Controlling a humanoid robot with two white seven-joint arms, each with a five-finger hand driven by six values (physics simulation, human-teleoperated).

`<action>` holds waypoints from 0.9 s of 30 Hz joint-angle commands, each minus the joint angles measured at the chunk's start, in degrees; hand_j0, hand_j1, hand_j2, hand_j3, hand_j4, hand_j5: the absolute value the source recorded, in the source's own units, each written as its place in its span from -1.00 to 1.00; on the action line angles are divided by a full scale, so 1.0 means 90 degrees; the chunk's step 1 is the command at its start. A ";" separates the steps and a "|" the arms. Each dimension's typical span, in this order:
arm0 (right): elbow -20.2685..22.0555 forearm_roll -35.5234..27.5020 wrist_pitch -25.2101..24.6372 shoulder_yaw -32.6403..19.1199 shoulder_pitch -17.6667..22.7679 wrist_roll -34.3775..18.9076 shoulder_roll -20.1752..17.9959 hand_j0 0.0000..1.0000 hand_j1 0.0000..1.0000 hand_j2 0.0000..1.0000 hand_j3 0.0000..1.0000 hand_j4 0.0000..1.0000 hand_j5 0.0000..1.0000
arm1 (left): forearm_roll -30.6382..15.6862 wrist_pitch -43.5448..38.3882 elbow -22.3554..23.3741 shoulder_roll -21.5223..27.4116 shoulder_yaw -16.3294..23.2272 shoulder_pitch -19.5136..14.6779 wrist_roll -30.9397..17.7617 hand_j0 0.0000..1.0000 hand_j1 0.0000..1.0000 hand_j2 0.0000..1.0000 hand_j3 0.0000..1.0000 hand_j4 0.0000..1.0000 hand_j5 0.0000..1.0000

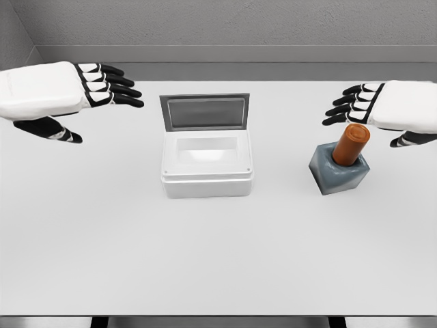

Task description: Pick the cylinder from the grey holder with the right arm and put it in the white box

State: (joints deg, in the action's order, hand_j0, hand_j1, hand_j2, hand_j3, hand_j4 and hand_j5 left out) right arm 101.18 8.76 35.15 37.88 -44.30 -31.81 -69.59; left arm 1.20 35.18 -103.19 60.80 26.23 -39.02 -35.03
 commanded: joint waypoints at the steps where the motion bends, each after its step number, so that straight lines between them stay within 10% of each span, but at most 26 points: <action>1: -0.0032 -0.0007 -0.0016 0.0000 0.0000 0.0000 0.0017 1.00 1.00 1.00 1.00 1.00 1.00 | -0.0036 -0.0020 0.0000 0.0012 -0.0005 0.0000 0.0003 1.00 1.00 1.00 1.00 1.00 1.00; 7: -0.1028 0.0394 -0.0016 -0.0107 -0.0390 -0.0354 0.1170 1.00 1.00 1.00 1.00 1.00 1.00 | -0.0046 -0.0020 0.0000 0.0002 0.0005 0.0000 0.0003 1.00 1.00 1.00 1.00 1.00 1.00; 27: -0.1067 0.1702 -0.0016 0.0577 -0.0293 -0.0354 0.1121 1.00 1.00 1.00 1.00 1.00 1.00 | -0.0017 -0.0020 0.0000 0.0002 0.0005 0.0010 0.0003 1.00 1.00 1.00 1.00 1.00 1.00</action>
State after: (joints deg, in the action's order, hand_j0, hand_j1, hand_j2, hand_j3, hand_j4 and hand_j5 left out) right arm 91.53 23.66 35.15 42.91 -46.85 -35.02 -59.53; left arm 1.36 35.17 -103.19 60.73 26.30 -38.94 -35.03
